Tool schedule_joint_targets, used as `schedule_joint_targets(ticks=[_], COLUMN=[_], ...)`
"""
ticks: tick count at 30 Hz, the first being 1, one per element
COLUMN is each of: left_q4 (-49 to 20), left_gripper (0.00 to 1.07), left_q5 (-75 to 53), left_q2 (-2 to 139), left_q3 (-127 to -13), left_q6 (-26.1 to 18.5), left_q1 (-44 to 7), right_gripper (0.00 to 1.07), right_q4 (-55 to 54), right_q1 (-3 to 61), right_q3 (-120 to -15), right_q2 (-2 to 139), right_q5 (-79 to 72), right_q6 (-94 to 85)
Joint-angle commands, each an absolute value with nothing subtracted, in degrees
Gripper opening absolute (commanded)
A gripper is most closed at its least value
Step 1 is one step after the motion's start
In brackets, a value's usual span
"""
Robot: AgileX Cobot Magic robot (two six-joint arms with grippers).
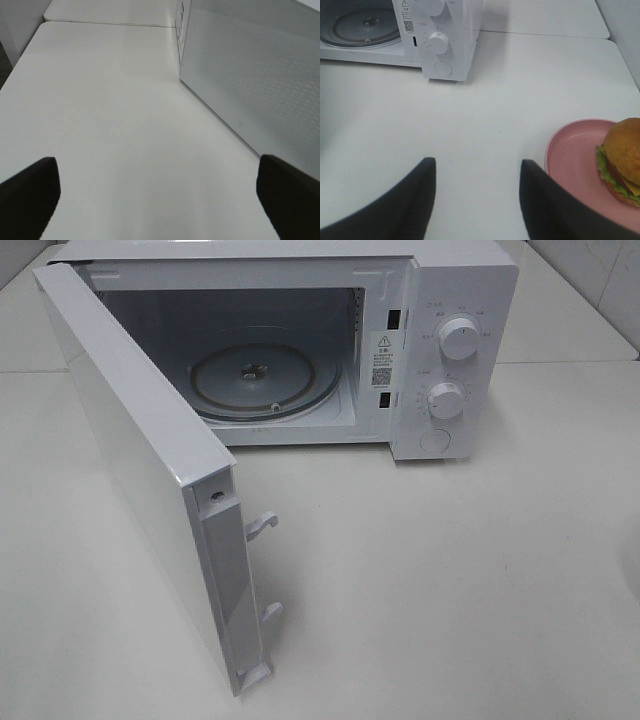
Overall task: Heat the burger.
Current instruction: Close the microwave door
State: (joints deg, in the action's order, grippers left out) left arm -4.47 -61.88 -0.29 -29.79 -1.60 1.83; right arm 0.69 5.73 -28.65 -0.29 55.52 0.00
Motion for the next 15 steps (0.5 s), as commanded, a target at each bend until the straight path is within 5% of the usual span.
schedule_joint_targets(ticks=[1,15], left_q4=[-4.41,-4.41], left_gripper=[1.0,1.0], left_q5=[-61.36,-61.36], left_q2=[-0.8,-0.4], left_q3=[-29.62,-29.62], left_q6=[-1.43,-1.43], left_q1=[1.89,1.89], right_gripper=[0.52,0.52], right_q4=[0.57,0.57], right_q1=[5.73,5.73], right_q3=[-28.59,-28.59], right_q2=[-1.72,-1.72], right_q5=[55.0,55.0], right_q6=[-0.52,-0.52])
